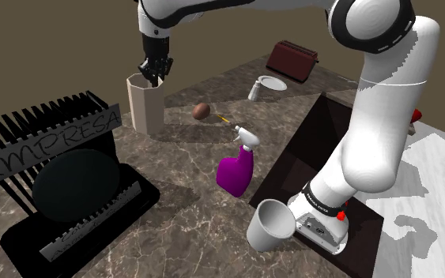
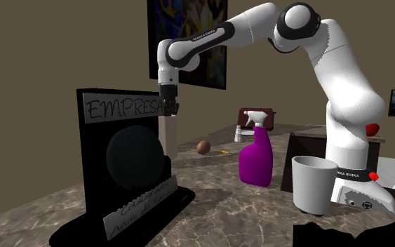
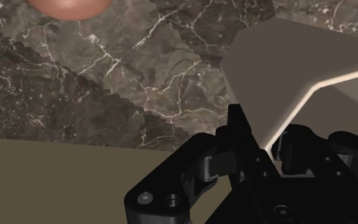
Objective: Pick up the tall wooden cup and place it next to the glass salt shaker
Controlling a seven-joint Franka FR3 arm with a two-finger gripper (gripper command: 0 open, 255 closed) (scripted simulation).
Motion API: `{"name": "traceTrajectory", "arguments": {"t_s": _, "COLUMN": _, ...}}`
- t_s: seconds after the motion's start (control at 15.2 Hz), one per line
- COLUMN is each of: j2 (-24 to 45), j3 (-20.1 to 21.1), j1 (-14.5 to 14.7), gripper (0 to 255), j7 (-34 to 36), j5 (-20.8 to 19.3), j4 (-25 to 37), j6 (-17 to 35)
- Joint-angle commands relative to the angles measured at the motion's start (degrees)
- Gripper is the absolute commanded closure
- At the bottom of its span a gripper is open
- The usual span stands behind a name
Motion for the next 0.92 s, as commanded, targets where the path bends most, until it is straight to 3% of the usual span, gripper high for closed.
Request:
{"name": "traceTrajectory", "arguments": {"t_s": 0.0, "j2": -0.41, "j3": 0.04, "j1": 0.01, "gripper": 255, "j7": -0.04, "j5": 0.08, "j4": 0.97, "j6": -1.34}}
{"name": "traceTrajectory", "arguments": {"t_s": 0.86, "j2": -1.35, "j3": 0.19, "j1": 0.19, "gripper": 255, "j7": -0.3, "j5": 0.33, "j4": 9.64, "j6": -10.93}}
